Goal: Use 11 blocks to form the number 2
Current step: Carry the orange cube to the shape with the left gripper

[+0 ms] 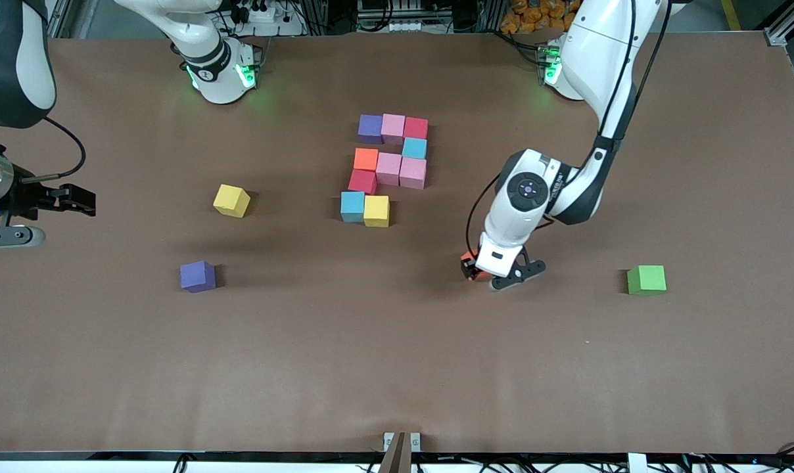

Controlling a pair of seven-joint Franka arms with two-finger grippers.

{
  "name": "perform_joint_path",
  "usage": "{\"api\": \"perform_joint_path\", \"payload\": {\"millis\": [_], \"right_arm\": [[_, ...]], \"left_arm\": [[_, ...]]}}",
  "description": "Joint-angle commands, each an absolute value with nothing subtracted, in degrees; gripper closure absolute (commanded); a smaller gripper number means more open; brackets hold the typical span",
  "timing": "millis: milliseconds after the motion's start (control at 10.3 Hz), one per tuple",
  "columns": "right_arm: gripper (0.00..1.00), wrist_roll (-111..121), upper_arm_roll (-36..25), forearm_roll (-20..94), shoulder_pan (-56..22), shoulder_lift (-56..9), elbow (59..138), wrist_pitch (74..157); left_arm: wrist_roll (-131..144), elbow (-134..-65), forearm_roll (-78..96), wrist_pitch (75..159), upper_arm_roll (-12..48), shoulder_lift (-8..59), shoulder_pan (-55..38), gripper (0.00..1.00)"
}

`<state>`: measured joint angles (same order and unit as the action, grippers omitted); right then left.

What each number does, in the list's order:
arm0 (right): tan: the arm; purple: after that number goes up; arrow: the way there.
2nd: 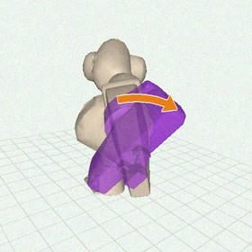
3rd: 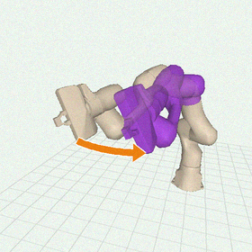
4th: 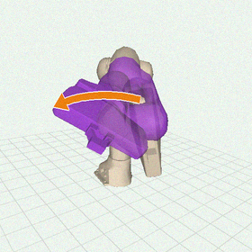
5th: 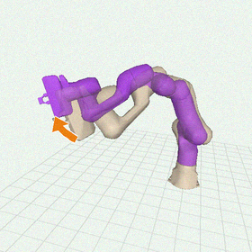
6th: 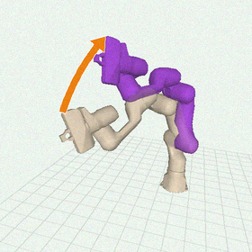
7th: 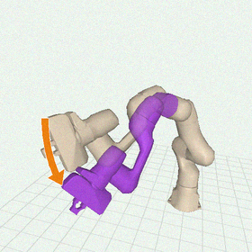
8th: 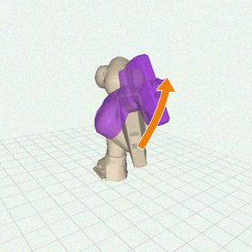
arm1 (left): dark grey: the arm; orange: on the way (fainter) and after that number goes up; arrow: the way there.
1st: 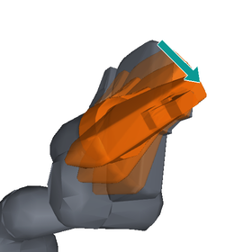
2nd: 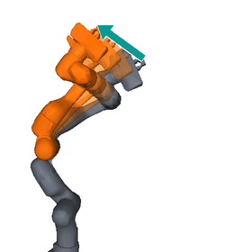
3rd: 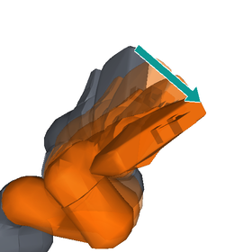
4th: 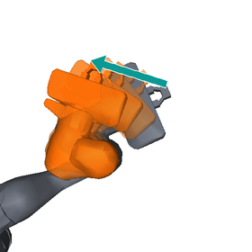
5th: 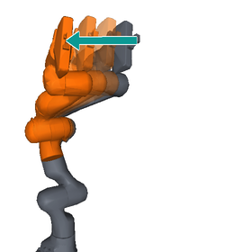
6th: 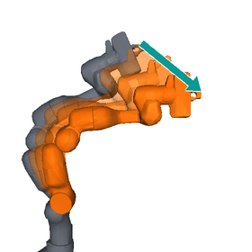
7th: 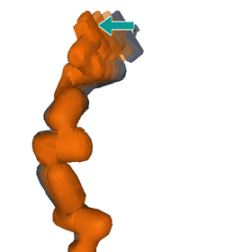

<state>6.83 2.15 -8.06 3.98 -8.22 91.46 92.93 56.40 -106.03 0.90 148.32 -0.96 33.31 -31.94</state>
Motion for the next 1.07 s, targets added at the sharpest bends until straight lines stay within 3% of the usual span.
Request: {"api": "perform_joint_path", "payload": {"millis": [0,292,584,778,973], "right_arm": [[0.0,6.77,3.34,-5.99,5.71,-8.62,90.88,92.29],[0.0,2.13,3.86,-0.53,5.71,-4.67,94.47,92.37],[0.0,-2.54,10.87,-0.53,9.56,-0.1,99.04,93.33],[0.0,-3.78,11.16,-0.44,9.67,3.32,103.51,95.78],[0.0,-3.78,11.08,-0.44,8.97,6.32,107.74,98.78]], "left_arm": [[66.05,-106.35,-0.62,148.71,0.61,32.69,-31.99,0.76],[79.76,-105.3,-0.88,148.28,2.2,33.4,-34.0,0.76],[91.98,-103.11,-0.79,141.44,2.2,33.57,-37.87,0.76],[99.11,-100.3,-0.7,134.68,2.28,34.27,-39.28,0.76],[103.95,-99.93,-0.26,133.68,2.46,34.54,-40.68,0.76]]}}
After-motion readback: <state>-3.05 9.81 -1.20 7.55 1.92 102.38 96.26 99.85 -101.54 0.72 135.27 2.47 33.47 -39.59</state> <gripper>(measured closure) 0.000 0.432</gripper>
